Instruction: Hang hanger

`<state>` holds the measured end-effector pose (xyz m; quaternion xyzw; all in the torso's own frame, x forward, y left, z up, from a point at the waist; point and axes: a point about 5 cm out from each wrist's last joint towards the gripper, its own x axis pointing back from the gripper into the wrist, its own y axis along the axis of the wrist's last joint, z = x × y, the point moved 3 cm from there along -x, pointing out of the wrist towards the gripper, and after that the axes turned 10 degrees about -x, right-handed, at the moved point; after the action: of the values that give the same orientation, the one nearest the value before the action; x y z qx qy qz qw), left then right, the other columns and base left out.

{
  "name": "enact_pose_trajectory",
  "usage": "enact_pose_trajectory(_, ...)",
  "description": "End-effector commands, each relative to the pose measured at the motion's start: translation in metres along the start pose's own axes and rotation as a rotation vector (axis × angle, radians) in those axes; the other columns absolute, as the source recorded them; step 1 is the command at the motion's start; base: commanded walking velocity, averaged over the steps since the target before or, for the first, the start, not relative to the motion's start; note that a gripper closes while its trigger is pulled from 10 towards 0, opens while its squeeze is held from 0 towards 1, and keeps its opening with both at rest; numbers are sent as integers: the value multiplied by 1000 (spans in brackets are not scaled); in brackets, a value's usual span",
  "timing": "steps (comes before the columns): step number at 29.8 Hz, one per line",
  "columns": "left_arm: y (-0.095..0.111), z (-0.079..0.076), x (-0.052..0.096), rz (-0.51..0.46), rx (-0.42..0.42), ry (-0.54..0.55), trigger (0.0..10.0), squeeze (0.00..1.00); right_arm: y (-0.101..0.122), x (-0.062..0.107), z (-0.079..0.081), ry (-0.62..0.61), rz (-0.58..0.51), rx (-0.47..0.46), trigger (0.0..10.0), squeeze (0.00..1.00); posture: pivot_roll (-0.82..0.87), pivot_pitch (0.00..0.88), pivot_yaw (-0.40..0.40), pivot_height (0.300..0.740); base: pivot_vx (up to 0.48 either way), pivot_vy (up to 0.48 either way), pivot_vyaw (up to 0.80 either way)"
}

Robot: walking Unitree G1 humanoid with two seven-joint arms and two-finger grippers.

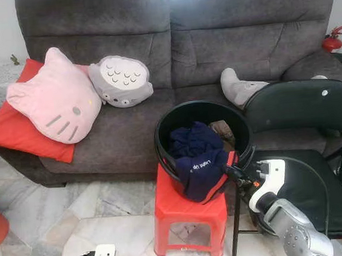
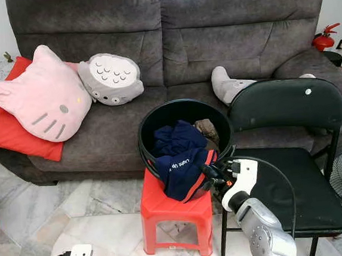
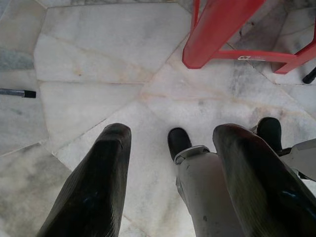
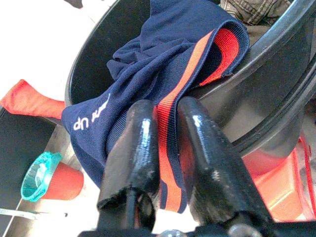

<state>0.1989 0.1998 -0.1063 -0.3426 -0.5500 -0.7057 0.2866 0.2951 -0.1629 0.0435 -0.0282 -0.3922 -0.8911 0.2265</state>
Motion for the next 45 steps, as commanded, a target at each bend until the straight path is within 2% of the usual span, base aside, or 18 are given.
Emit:
enact_pose_trajectory(1, -5, 0, 1, 21, -30, -6, 10000, 0, 3, 1, 3, 13, -9, 15, 0, 0, -56, 1, 4, 740, 0, 0, 0)
enact_pose_trajectory(5, -4, 0, 1, 21, -31, -6, 10000, 0, 0, 3, 4, 19, 1, 24, 0, 0, -57, 3, 4, 740, 0, 0, 0)
enact_pose_trajectory(7, -5, 0, 1, 22, -32, -7, 10000, 0, -8, 9, 4, 9, 45, 90, 0, 0, -58, 4, 4, 740, 0, 0, 0)
enact_pose_trajectory(14, -4, 0, 1, 22, -34, -7, 10000, 0, -12, 19, 6, 13, 93, 182, 0, 0, -66, 5, 4, 740, 0, 0, 0)
enact_pose_trajectory(22, -4, 0, 0, 20, -36, -9, 10000, 0, -15, 23, 4, 2, 114, 217, 0, 0, -67, 4, 4, 740, 0, 0, 0)
enact_pose_trajectory(23, -4, 0, 0, 20, -36, -8, 10000, 0, -16, 23, 4, 0, 120, 230, 2196, 0, -65, 4, 3, 740, 0, 0, 0)
enact_pose_trajectory(24, -4, 0, 0, 20, -36, -8, 10000, 0, -16, 23, 4, 0, 120, 230, 2196, 0, -65, 4, 3, 740, 0, 0, 0)
enact_pose_trajectory(25, -4, 0, 0, 21, -36, -8, 10000, 0, -18, 24, 6, 3, 142, 281, 9294, 0, -64, 4, 3, 740, 0, 0, 0)
enact_pose_trajectory(26, -4, 0, 0, 21, -36, -8, 10000, 0, -18, 24, 6, 3, 142, 281, 9294, 0, -64, 4, 3, 740, 0, 0, 0)
enact_pose_trajectory(27, -4, 0, 0, 21, -36, -7, 10000, 0, -20, 25, 7, 2, 155, 315, 10000, 0, -66, 4, 4, 740, 0, 0, 0)
enact_pose_trajectory(29, -4, 0, 0, 21, -36, -7, 10000, 0, -20, 25, 7, 2, 155, 315, 10000, 0, -66, 4, 4, 740, 0, 0, 0)
enact_pose_trajectory(32, -4, 0, 0, 21, -37, -6, 10000, 0, -20, 28, 8, -10, 164, 361, 10000, 0, -66, 5, 4, 740, 0, 0, 0)
enact_pose_trajectory(34, -4, 0, 0, 20, -39, -7, 10000, 0, -17, 36, 7, -33, 176, 430, 10000, 0, -72, 7, 5, 740, 0, 0, 0)
enact_pose_trajectory(37, -4, 0, 0, 20, -40, -8, 10000, 0, -15, 39, 8, -31, 178, 447, 10000, 0, -73, 5, 3, 740, 0, 0, 0)
enact_pose_trajectory(38, -4, 0, 0, 20, -40, -8, 10000, 0, -14, 39, 8, -30, 176, 461, 10000, 1000, -73, 6, 3, 740, 0, 0, 0)
enact_pose_trajectory(43, -4, 0, 0, 19, -40, -6, 10000, 0, -12, 40, 6, -58, 178, 530, 10000, 1000, -72, 5, 3, 740, 0, 0, 0)
enact_pose_trajectory(44, -4, 0, 0, 20, -39, -3, 10000, 0, -10, 41, 4, -90, 189, 607, 10000, 1000, -71, 4, 3, 740, 0, 0, 0)
enact_pose_trajectory(45, -4, 1, 0, 20, -39, -2, 10000, 0, -9, 42, 3, -104, 192, 633, 10000, 969, -71, 4, 3, 740, 0, 0, 0)
